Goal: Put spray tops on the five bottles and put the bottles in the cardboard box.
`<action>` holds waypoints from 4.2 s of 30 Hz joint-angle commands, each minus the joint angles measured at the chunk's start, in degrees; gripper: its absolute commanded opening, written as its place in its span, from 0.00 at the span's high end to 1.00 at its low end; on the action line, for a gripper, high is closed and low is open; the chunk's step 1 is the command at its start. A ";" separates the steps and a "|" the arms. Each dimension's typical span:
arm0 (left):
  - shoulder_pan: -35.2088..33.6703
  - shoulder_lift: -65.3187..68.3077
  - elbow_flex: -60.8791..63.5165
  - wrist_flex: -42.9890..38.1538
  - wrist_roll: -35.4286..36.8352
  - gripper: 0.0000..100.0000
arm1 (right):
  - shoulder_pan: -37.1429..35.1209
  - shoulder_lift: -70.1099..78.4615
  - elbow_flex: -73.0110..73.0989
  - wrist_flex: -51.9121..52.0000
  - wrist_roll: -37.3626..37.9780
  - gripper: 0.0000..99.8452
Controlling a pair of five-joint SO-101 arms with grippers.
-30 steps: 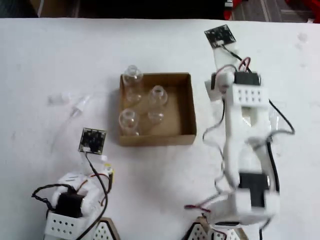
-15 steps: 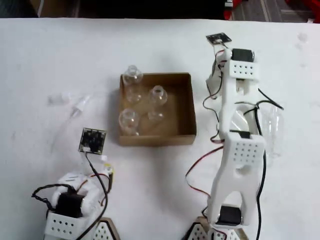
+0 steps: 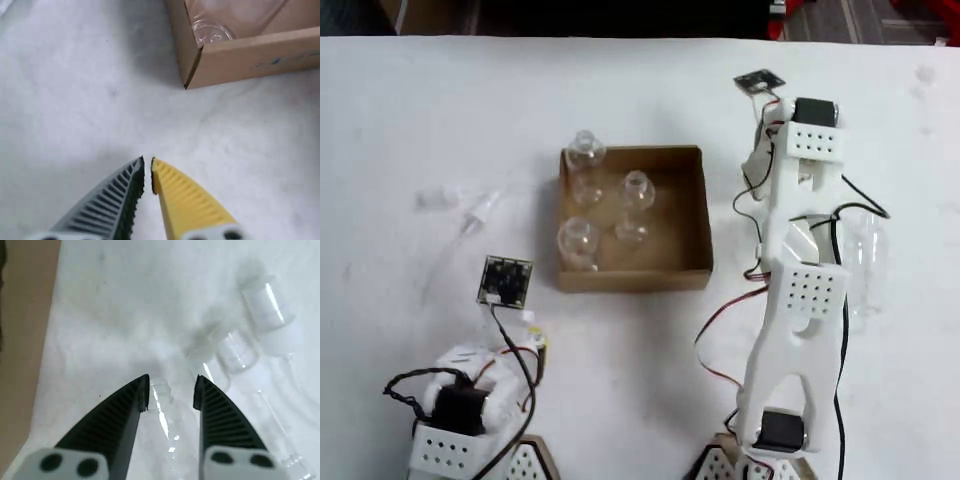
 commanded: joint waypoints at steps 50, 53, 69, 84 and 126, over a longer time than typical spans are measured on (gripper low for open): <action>0.75 -0.48 0.00 0.35 0.79 0.97 | -0.48 -16.92 27.69 -4.88 20.48 0.76; 0.75 -0.48 0.00 0.35 0.79 0.97 | -0.48 -15.25 27.25 -5.23 20.57 0.76; 0.75 -0.48 0.00 0.35 0.79 0.97 | -0.31 -14.20 27.08 -5.32 20.48 0.76; 0.75 -0.48 0.00 0.35 0.79 0.97 | -0.31 -14.02 27.69 -5.23 20.40 0.76; 0.75 -0.48 0.00 0.35 0.79 0.97 | -0.31 -14.37 27.08 -6.37 20.13 0.93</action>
